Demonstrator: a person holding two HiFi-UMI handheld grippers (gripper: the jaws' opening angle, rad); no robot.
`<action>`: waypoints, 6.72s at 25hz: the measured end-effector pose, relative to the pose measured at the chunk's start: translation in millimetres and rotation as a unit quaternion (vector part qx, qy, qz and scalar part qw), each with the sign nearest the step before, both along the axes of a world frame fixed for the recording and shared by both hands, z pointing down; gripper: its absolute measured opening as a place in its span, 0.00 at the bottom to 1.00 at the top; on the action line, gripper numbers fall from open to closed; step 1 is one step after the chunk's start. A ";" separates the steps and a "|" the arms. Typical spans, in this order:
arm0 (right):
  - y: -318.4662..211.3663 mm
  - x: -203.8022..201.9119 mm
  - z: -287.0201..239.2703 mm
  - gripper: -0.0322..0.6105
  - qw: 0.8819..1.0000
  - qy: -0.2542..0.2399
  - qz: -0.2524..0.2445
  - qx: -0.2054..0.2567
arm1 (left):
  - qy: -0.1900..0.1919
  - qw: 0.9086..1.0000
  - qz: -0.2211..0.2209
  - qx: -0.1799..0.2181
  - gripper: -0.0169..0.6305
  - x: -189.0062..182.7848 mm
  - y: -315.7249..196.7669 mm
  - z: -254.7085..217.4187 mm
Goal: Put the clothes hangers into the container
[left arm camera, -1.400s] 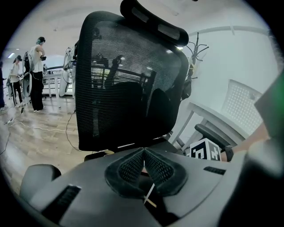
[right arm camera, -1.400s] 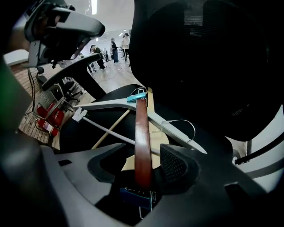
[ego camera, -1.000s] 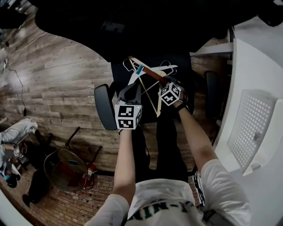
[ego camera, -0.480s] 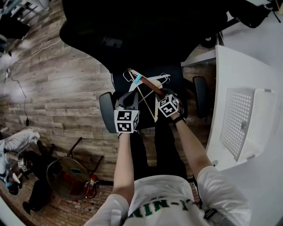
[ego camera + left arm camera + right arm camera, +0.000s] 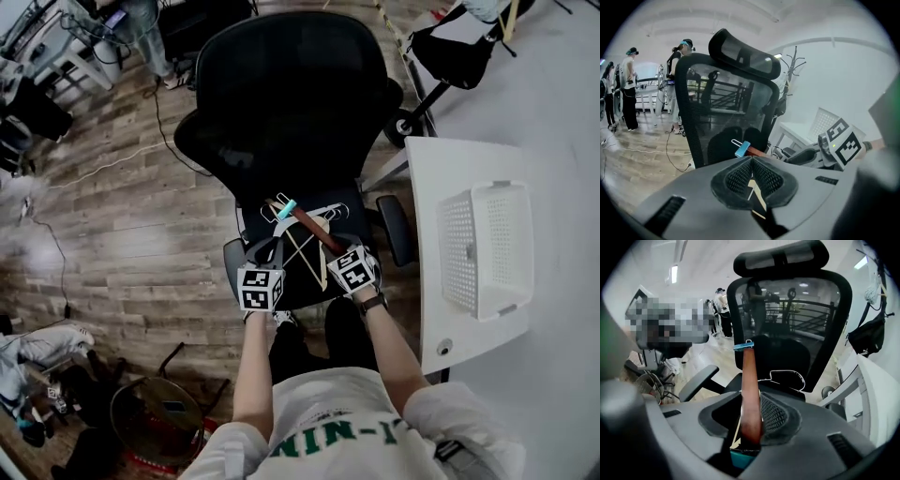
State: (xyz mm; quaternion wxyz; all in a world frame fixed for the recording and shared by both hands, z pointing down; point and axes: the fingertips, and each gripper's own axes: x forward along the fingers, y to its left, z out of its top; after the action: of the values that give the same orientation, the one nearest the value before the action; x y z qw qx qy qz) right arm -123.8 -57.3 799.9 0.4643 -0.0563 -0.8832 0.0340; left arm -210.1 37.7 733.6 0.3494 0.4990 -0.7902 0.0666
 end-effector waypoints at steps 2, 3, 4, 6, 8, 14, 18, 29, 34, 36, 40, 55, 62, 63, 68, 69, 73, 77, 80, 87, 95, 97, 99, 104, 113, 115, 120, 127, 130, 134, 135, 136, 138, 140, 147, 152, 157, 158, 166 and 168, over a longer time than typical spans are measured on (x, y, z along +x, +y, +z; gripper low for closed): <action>1.6 3.0 -30.1 0.26 1.000 -0.011 0.007 0.003 | -0.003 1.000 0.009 0.008 0.05 3.3 2.0 -21.9; 2.4 3.8 -45.5 0.26 1.000 -0.019 0.010 0.003 | -0.004 1.000 0.012 0.014 0.05 4.9 2.3 -34.0; 4.1 4.7 -61.2 0.26 1.000 -0.029 0.011 0.002 | -0.002 1.000 0.015 0.022 0.05 6.8 3.2 -47.0; 8.8 7.4 -91.4 0.26 0.999 -0.052 0.009 0.004 | 0.004 0.999 0.015 0.041 0.05 11.6 7.1 -73.3; 11.3 12.3 -120.1 0.26 0.998 -0.069 0.009 0.000 | 0.002 0.998 0.017 0.053 0.05 17.2 10.1 -96.9; -5.5 23.0 -202.0 0.26 0.990 -0.137 0.023 -0.013 | -0.036 0.996 0.031 0.076 0.05 31.9 4.2 -162.3; -21.3 27.2 -248.9 0.26 0.985 -0.170 0.032 0.003 | -0.065 0.993 0.051 0.090 0.05 38.1 -9.9 -201.7; -98.0 78.1 -319.4 0.26 0.969 -0.222 0.093 0.050 | -0.111 0.973 0.158 0.131 0.05 79.4 -110.3 -258.1; -148.6 129.8 -330.8 0.26 0.960 -0.221 0.152 0.082 | -0.109 0.956 0.228 0.150 0.05 121.2 -170.9 -267.7; -166.7 154.6 -338.3 0.26 0.955 -0.221 0.177 0.090 | -0.104 0.947 0.259 0.157 0.05 143.5 -196.0 -271.0; -208.7 209.5 -348.3 0.26 0.944 -0.211 0.227 0.110 | -0.099 0.926 0.324 0.165 0.05 192.4 -246.3 -273.8; -313.0 351.5 -287.6 0.26 0.955 -0.017 0.260 0.139 | -0.069 0.881 0.433 0.176 0.05 302.3 -354.5 -280.5; -351.1 343.6 -213.1 0.26 0.967 0.080 0.216 0.110 | -0.058 0.885 0.431 0.166 0.05 300.7 -378.0 -269.9; -355.8 342.3 -202.0 0.26 0.967 0.094 0.211 0.104 | -0.055 0.886 0.430 0.165 0.05 298.8 -379.8 -267.9; -368.5 339.7 -146.8 0.26 0.968 0.147 0.195 0.063 | -0.066 0.873 0.453 0.169 0.05 301.2 -389.1 -259.4; -367.2 339.1 -136.6 0.26 0.967 0.156 0.192 0.054 | -0.067 0.872 0.455 0.166 0.05 302.1 -390.3 -257.6; -356.8 341.9 -101.7 0.26 0.964 0.202 0.171 0.027 | -0.062 0.875 0.451 0.164 0.05 301.1 -390.5 -256.0; -342.3 345.1 -71.7 0.26 0.960 0.227 0.163 -0.008 | -0.062 0.881 0.440 0.161 0.05 290.8 -386.5 -255.7; -339.9 342.2 -58.3 0.26 0.960 0.235 0.151 0.017 | -0.064 0.886 0.431 0.158 0.05 281.2 -381.5 -253.3; -342.5 331.5 -66.9 0.57 0.962 0.209 0.174 0.024 | -0.062 0.896 0.412 0.156 0.05 264.7 -362.8 -249.4; -356.8 308.8 -132.0 0.56 0.970 0.106 0.213 0.057 | -0.066 0.902 0.396 0.157 0.05 257.4 -339.3 -248.1; -361.6 303.8 -156.0 0.56 0.969 0.079 0.221 0.081 | -0.067 0.906 0.388 0.157 0.05 252.4 -330.3 -249.1; -360.8 295.2 -181.3 0.56 0.969 0.048 0.224 0.089 | -0.067 0.910 0.378 0.158 0.05 245.9 -321.9 -251.8; -351.2 265.1 -247.8 0.54 0.970 -0.041 0.218 0.098 | -0.076 0.919 0.352 0.161 0.05 225.2 -300.5 -261.7; -290.3 183.2 -318.3 0.53 0.976 -0.117 0.138 0.118 | -0.101 0.939 0.283 0.169 0.05 166.3 -245.9 -280.7; -272.7 162.5 -323.8 0.53 0.979 -0.124 0.114 0.117 | -0.105 0.944 0.264 0.168 0.05 152.2 -230.1 -281.5; -230.0 114.5 -322.4 0.53 0.985 -0.123 0.055 0.105 | -0.105 0.955 0.223 0.166 0.05 125.6 -194.5 -276.8; -170.2 62.4 -304.0 0.54 0.991 -0.104 -0.015 0.085 | -0.103 0.968 0.167 0.154 0.05 86.1 -142.6 -267.3; -141.5 40.1 -294.4 0.54 0.991 -0.100 -0.049 0.077 | -0.102 0.973 0.142 0.149 0.05 67.0 -123.7 -262.4; -107.4 13.6 -272.8 0.54 0.990 -0.085 -0.095 0.064 | -0.100 0.979 0.114 0.134 0.05 44.0 -103.0 -248.9; -100.6 8.7 -266.0 0.54 0.990 -0.081 -0.103 0.060 | -0.097 0.981 0.107 0.129 0.05 39.7 -98.5 -243.7; -94.5 4.2 -258.8 0.54 0.989 -0.077 -0.109 0.056 | -0.095 0.983 0.100 0.124 0.05 35.7 -94.4 -238.4; -82.6 -3.4 -244.4 0.54 0.990 -0.070 -0.116 0.046 | -0.091 0.985 0.087 0.115 0.05 27.8 -86.8 -227.5; -69.3 -11.0 -228.0 0.54 0.990 -0.066 -0.122 0.033 | -0.085 0.988 0.075 0.107 0.05 19.8 -79.8 -214.2; -30.4 -14.4 -130.1 0.53 0.992 -0.008 -0.118 -0.033 | -0.037 0.997 0.039 0.055 0.05 1.1 -52.4 -137.5; -11.1 -11.8 -38.5 0.53 0.991 0.031 -0.113 -0.059 | -0.014 0.999 0.036 0.031 0.05 -9.5 -43.0 -73.2; 14.8 -8.7 44.4 0.53 0.983 0.051 -0.165 -0.059 | 0.007 1.000 0.022 0.009 0.05 -17.1 -26.7 -8.1; 19.2 -8.9 57.4 0.53 0.981 0.055 -0.179 -0.060 | 0.011 1.000 0.018 0.005 0.05 -17.9 -22.8 3.3; 20.5 -62.2 144.3 0.53 0.946 0.041 -0.322 0.004 | 0.032 0.999 -0.036 -0.008 0.05 -32.0 -2.7 82.6; 24.1 -78.6 164.0 0.53 0.932 0.034 -0.360 0.021 | 0.039 0.998 -0.051 -0.008 0.05 -35.6 -0.2 99.6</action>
State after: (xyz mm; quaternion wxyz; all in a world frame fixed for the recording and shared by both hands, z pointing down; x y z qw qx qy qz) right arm -202.4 -33.2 964.0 0.4766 -0.3599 -0.7876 -0.1518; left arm -245.7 37.5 833.2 0.3869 0.4576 -0.7998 0.0360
